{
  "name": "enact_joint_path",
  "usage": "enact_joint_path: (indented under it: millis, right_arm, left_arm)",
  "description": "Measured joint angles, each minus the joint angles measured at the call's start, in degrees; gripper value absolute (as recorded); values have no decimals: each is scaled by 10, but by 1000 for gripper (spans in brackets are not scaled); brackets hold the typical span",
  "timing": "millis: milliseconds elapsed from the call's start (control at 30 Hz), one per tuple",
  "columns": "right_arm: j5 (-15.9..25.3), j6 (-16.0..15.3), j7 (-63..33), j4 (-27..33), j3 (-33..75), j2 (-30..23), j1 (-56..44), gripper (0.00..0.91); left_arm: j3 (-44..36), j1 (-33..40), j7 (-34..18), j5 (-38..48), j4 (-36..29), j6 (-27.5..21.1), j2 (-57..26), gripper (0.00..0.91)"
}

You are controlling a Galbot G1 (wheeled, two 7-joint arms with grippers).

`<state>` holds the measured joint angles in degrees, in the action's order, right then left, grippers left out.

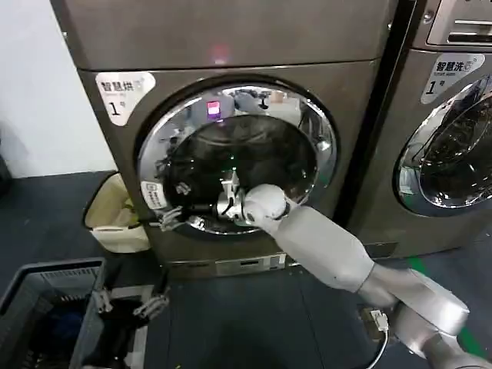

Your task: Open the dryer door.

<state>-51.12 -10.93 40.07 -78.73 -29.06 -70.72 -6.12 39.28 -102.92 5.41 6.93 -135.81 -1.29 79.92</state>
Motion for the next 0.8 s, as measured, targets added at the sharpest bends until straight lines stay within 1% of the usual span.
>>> enact_joint_path:
  millis: [167,300,567,700,800]
  right_arm:
    - [-14,3,25,-23,-6,21,2,907]
    - [-25,11,48,-43,-13,42,2,907]
    - [-57,15,85,-96,-21,90,-8,907]
    - [-67,18,111,-125,-21,120,-17,907]
    - [-76,27,140,-143,-21,142,-23,907]
  left_arm:
    - [46,-8,27,54,-1,-5,-14,907]
    - [84,-10,32,81,6,-8,-25,907]
    - [153,8,43,128,27,-23,-51,907]
    - [175,21,48,144,43,-20,-74,907]
    - [185,30,57,154,55,-12,-95,907]
